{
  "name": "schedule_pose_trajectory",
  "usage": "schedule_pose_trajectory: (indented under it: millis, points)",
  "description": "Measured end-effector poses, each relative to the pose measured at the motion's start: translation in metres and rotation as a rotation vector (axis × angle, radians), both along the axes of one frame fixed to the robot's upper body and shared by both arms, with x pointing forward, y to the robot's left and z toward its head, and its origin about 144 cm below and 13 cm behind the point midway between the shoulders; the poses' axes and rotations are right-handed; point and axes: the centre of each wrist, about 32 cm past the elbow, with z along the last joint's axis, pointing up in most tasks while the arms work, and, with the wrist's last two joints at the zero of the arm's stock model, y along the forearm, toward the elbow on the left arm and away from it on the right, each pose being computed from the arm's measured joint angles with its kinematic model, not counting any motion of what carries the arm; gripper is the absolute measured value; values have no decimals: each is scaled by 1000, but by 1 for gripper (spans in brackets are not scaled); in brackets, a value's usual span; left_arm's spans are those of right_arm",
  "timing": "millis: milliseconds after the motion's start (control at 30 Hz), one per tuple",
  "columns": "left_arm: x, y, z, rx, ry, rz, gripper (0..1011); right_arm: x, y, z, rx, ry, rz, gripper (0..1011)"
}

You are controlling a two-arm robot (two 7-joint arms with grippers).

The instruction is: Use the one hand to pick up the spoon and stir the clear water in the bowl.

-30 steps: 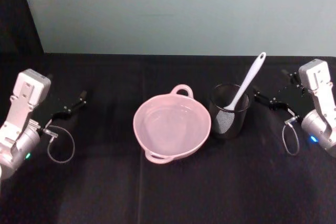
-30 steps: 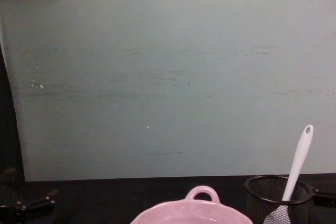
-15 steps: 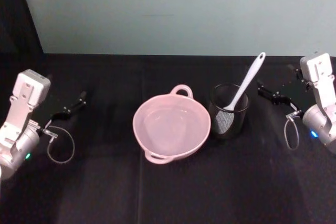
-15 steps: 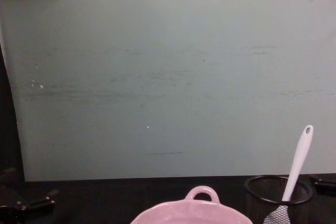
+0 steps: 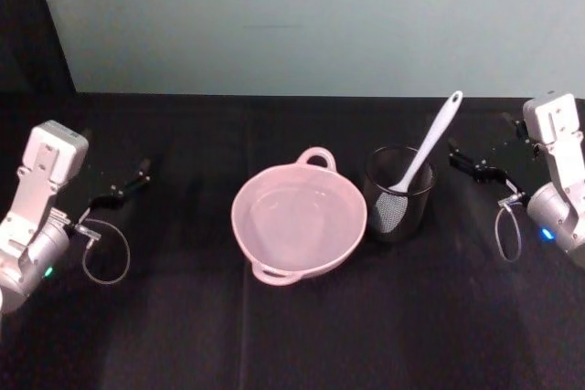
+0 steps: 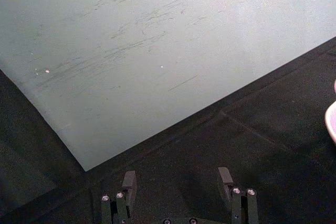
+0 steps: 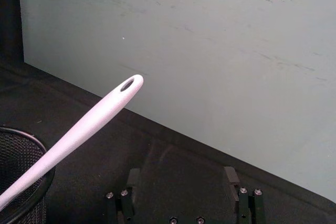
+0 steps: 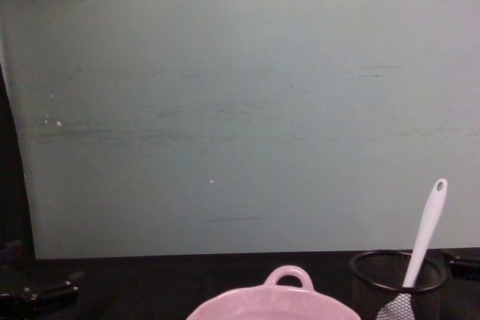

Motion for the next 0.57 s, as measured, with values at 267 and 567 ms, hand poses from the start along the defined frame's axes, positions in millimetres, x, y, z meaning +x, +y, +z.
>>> schedule_pose_trajectory:
  millis: [267,567]
  points:
    - [0,0,0,0,0,0,1011,0,0,0,0,-1,1,1002]
    - [0,0,0,0,0,0,1011,0,0,0,0,-2,1,1003]
